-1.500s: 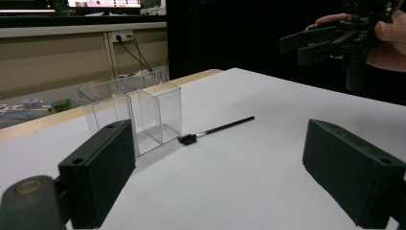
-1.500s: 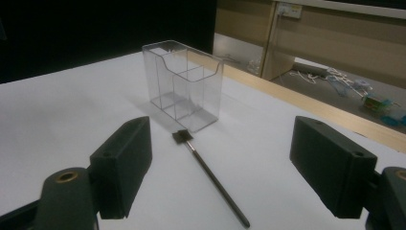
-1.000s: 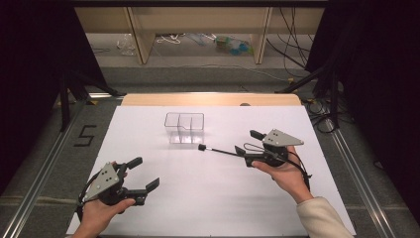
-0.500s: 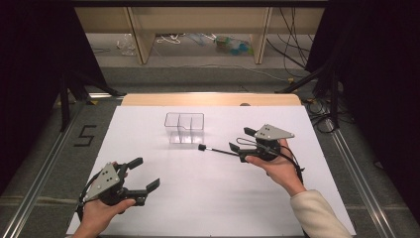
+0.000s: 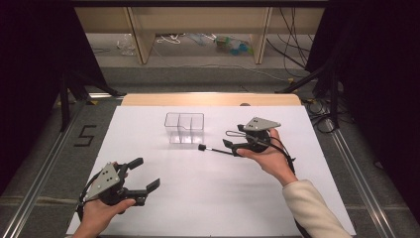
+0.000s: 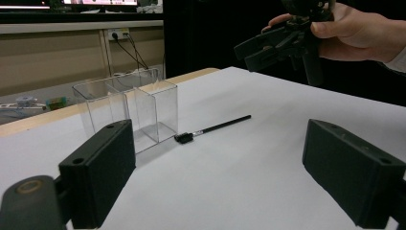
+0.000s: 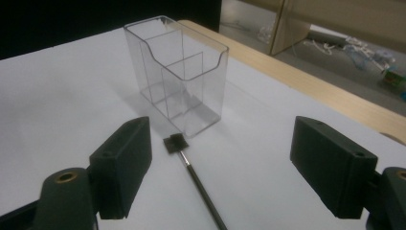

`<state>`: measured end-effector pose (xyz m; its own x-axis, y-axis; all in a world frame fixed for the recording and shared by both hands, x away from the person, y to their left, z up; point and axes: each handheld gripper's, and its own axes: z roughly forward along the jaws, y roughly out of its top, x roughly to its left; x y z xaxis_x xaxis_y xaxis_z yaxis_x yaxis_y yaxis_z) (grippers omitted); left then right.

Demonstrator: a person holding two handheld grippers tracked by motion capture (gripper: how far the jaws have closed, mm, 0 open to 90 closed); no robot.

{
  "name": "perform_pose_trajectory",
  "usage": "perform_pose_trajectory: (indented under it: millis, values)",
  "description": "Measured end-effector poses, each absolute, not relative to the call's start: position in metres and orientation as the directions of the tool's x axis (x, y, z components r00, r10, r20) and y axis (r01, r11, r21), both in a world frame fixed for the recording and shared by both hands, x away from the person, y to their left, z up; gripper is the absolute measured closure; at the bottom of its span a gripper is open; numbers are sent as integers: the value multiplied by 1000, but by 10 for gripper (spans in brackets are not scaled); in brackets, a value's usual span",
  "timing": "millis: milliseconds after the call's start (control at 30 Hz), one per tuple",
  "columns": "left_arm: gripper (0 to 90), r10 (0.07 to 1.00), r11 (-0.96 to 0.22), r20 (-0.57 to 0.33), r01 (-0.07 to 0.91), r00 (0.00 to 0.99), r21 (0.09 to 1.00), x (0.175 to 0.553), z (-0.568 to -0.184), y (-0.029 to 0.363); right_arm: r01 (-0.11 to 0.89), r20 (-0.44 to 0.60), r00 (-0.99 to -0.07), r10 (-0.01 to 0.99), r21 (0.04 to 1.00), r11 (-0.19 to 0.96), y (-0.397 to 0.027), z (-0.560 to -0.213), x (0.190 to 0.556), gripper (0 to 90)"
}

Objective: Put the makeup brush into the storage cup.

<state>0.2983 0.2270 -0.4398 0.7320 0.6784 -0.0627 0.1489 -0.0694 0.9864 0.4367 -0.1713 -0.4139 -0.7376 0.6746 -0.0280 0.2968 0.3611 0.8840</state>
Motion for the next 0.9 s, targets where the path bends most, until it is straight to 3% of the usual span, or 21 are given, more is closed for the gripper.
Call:
perform_pose_trajectory:
  millis: [600,900]
  values:
    - [115,676,-68,-65,151,734,986,298,-440,227,372,-11,-727,687,834,407,-162,-418,460,236]
    - [116,675,-72,-60,147,735,986,298,-440,227,426,-18,-736,677,764,484,-152,-425,469,239]
